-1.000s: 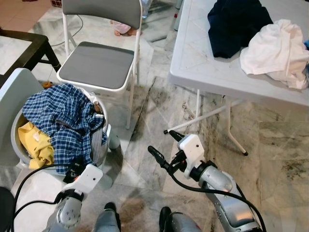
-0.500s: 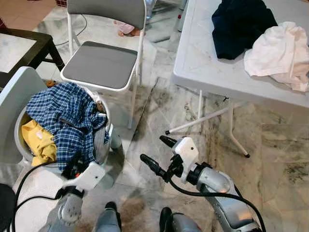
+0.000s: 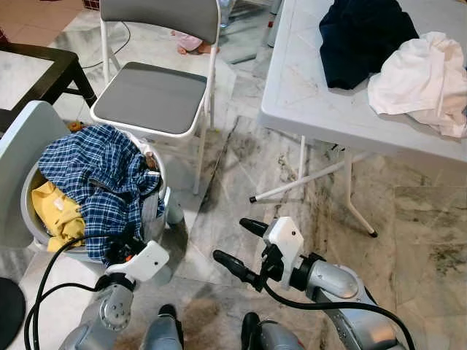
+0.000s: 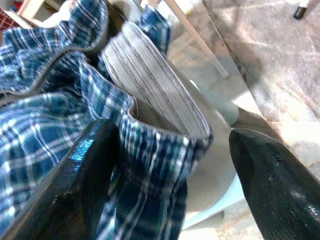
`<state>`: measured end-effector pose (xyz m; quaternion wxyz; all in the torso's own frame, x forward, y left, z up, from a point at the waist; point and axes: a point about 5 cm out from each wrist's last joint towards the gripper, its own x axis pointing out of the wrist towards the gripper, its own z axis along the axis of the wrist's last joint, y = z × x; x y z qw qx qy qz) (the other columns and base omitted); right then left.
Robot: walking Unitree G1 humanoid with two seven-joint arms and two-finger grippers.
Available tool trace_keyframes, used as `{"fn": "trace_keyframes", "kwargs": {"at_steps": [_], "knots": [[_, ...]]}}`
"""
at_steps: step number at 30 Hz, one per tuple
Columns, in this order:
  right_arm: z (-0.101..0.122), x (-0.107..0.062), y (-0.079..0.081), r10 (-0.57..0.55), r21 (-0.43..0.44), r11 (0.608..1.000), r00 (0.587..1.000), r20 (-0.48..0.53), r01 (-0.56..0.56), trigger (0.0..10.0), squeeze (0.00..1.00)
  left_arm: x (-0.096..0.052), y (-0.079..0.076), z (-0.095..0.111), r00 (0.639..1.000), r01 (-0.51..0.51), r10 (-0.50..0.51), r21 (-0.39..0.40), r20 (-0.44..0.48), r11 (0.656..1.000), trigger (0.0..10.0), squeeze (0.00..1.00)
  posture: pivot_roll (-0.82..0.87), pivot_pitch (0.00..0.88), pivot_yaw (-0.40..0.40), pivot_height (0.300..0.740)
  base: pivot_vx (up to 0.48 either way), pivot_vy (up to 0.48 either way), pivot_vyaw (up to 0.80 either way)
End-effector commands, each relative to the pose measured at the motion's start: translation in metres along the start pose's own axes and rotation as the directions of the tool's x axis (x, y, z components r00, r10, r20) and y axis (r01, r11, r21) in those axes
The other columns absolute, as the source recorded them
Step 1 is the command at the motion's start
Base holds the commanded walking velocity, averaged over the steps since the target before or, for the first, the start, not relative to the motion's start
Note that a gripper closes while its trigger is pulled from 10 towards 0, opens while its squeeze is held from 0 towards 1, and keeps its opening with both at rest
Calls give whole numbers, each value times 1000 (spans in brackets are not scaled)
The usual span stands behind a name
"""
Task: Hang hanger
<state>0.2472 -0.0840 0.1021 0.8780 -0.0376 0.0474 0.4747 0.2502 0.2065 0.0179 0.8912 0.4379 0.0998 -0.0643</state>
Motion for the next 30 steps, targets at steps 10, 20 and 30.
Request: {"fn": "trace_keyframes", "kwargs": {"at_steps": [10,20,30], "knots": [[0,0,3,13,14,1000,1000,-9,-12,10000,0,-10,-12,-13,998,54,-52,68,-41,996,10000,0,148,289,-84,740,0,0,0],[-1,0,4,9,9,1000,1000,-15,-9,10000,0,-22,-13,-17,996,88,-89,178,-1,980,10000,0,152,289,-78,740,0,0,0],[-2,3,3,13,9,1000,1000,-13,-13,10000,0,-10,-3,-22,999,18,-13,165,-30,986,10000,0,161,286,-85,740,0,0,0]]}}
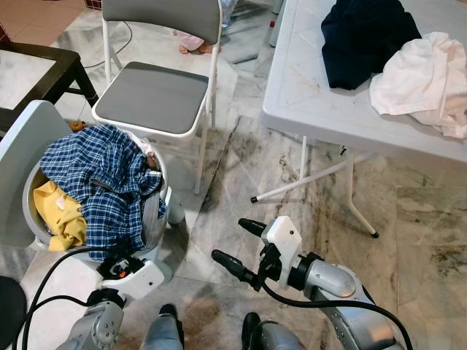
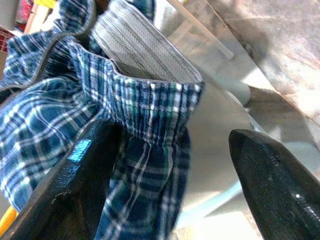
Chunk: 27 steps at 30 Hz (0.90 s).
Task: Hang hanger
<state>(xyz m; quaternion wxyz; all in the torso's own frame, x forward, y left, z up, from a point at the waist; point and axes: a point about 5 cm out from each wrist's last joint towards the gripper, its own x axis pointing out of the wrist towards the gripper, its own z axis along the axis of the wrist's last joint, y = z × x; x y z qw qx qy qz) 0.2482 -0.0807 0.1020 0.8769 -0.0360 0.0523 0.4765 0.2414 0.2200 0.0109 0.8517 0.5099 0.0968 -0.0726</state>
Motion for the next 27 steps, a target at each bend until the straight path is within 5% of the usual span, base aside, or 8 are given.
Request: {"fn": "trace_keyframes", "kwargs": {"at_steps": [1,2,3,4,6,7,16,27], "knots": [[-2,0,2,10,1,1000,1000,-6,-10,10000,0,-1,-4,-5,1000,7,-7,3,-25,1000,9255,0,159,285,-86,740,0,0,0],[-2,0,2,11,0,1000,1000,-6,-11,10000,0,4,-2,-4,1000,-7,7,4,-27,1000,6118,0,156,284,-86,740,0,0,0],[-2,0,2,11,0,1000,1000,-6,-11,10000,0,5,-2,-3,1000,-14,14,2,-27,1000,6118,0,156,284,-86,740,0,0,0],[-2,0,2,10,0,1000,1000,-5,-10,10000,0,6,-1,-3,999,-20,20,4,-27,1000,3843,0,156,284,-86,740,0,0,0],[-2,0,2,8,0,1000,1000,-6,-8,10000,0,10,2,-2,999,-30,30,12,-26,999,3412,0,152,282,-86,740,0,0,0],[-2,0,2,8,0,1000,1000,-5,-8,10000,0,11,3,-2,999,-34,34,12,-25,999,0,0,149,280,-86,740,0,0,0],[-3,-1,1,-9,-6,1000,1000,-8,9,10000,0,13,12,-6,997,-80,80,-2,-21,997,0,0,147,279,-80,740,0,0,0],[-4,1,1,-9,-24,1000,1000,-12,9,10000,0,-1,18,-2,983,-179,180,-39,36,983,0,0,165,282,-83,740,0,0,0]]}}
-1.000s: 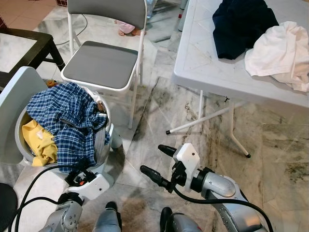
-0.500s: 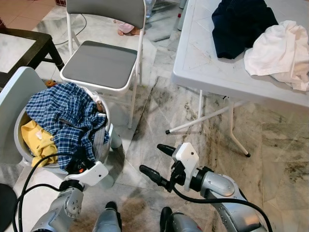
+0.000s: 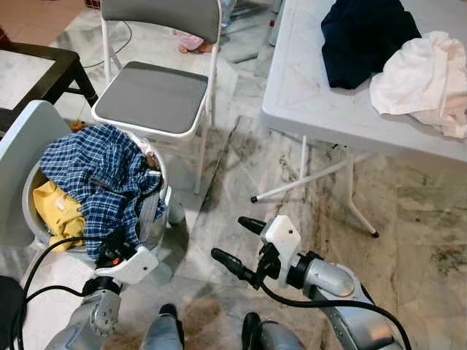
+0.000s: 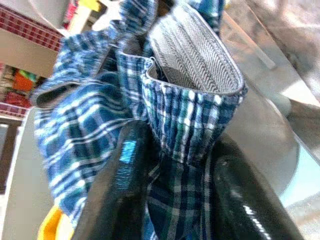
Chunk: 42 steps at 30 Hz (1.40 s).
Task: Hang hanger
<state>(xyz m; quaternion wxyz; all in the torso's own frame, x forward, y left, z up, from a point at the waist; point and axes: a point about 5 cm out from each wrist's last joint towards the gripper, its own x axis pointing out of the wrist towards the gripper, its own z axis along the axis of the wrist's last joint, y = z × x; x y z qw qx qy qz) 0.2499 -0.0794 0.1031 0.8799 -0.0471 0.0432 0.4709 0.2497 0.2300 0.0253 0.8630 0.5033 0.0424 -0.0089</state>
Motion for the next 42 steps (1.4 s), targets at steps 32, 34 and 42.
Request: {"fn": "trace_keyframes", "kwargs": {"at_steps": [32,34,42], "knots": [[0,0,-14,17,20,1000,1000,6,-17,10000,0,-1,55,37,952,-219,248,-166,179,961,0,0,210,251,-104,740,0,0,0],[1,2,-18,13,24,1000,1000,10,-14,10000,0,1,69,44,937,-254,289,-183,199,950,0,0,229,243,-111,740,0,0,0],[-1,16,-25,16,52,998,1000,1,-16,10000,0,8,126,69,846,-401,439,-182,303,898,0,0,277,182,-150,740,0,0,0]]}}
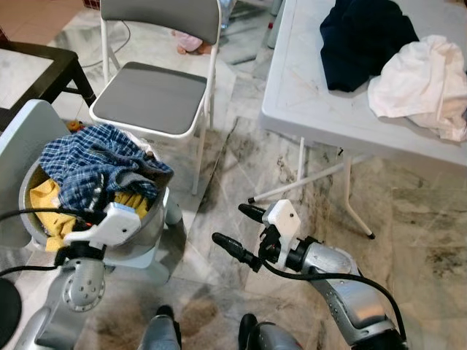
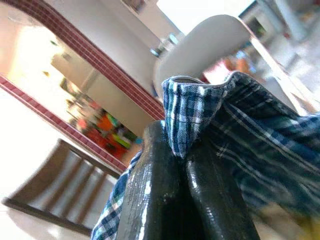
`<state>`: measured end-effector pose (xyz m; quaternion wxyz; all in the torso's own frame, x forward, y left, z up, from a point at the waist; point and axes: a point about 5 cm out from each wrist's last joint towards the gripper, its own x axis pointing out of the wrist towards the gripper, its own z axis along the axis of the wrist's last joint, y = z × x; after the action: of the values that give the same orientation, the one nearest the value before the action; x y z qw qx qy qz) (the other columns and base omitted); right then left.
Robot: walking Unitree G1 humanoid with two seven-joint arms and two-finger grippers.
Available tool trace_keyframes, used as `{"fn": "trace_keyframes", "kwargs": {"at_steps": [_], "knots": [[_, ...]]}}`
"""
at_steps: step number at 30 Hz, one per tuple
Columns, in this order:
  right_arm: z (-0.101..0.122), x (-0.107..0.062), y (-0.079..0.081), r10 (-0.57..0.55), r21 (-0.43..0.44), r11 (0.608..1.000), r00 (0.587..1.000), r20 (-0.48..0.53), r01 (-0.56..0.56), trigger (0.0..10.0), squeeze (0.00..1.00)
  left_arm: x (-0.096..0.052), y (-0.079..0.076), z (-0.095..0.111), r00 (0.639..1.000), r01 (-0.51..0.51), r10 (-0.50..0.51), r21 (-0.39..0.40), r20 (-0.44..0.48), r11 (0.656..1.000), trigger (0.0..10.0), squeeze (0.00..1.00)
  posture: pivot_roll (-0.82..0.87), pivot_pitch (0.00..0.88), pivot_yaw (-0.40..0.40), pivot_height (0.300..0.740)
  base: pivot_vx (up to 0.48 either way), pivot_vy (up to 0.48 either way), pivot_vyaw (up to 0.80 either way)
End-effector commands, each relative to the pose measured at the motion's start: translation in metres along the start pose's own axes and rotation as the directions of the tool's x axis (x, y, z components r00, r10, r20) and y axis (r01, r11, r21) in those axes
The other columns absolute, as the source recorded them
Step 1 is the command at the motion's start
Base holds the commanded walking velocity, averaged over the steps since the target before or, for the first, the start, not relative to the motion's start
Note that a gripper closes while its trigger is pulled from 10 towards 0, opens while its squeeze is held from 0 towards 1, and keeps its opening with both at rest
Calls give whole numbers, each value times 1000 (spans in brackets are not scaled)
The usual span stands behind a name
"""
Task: Hang hanger
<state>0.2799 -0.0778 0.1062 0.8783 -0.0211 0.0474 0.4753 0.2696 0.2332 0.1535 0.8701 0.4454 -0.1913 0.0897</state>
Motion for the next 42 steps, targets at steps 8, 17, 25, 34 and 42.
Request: {"fn": "trace_keyframes", "kwargs": {"at_steps": [8,17,25,34,42], "knots": [[3,5,-19,-54,19,998,999,-4,55,10000,0,70,52,58,958,-153,165,-66,234,986,0,0,259,129,-166,740,0,0,0],[-1,8,-35,-235,-37,971,972,7,235,10000,0,92,45,86,947,-54,113,-197,299,979,0,0,289,76,-171,740,0,0,0],[7,13,-51,-439,79,898,892,106,433,10000,0,54,8,30,1000,22,-24,-311,-1,950,0,0,303,100,-130,740,0,0,0],[-9,15,-42,-547,108,836,832,91,538,10000,0,72,-6,40,992,122,-119,-357,32,926,0,0,284,75,-41,740,0,0,0],[-10,-5,-58,-689,257,715,719,96,650,10000,0,86,-50,66,913,408,-366,-401,180,820,118,0,191,18,4,740,0,0,0]]}}
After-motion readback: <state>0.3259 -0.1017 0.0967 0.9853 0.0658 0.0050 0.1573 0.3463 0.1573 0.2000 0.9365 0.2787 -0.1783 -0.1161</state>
